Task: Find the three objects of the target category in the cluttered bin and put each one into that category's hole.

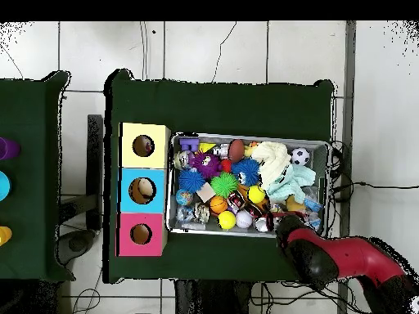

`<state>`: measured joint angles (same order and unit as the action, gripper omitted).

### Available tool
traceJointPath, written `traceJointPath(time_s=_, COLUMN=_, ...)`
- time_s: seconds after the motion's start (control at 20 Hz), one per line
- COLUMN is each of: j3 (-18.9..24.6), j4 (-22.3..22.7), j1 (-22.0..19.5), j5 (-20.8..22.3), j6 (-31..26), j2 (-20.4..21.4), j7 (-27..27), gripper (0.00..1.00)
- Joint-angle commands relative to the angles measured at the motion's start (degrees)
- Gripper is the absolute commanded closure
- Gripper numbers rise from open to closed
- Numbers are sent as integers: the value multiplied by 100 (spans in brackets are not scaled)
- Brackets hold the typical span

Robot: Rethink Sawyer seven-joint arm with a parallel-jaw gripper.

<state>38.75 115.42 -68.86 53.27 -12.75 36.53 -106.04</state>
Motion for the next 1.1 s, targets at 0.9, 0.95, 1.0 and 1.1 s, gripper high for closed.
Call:
traceJointPath(time_s=0.9, j3=192, j4=-614, j1=19, j5=614, j6=-490, j2=-178, j7=1137, gripper=0)
traceJointPath(time_s=0.95, j3=209, j4=-603, j1=20, j5=558, j6=-548, j2=-131, j7=1138, gripper=0)
traceJointPath(time_s=1.0, j3=226, j4=-585, j1=17, j5=548, j6=-562, j2=-80, j7=1137, gripper=0)
traceJointPath(time_s=1.1, j3=242, j4=-569, j1=28, j5=519, j6=-607, j2=6, j7=1118, gripper=0)
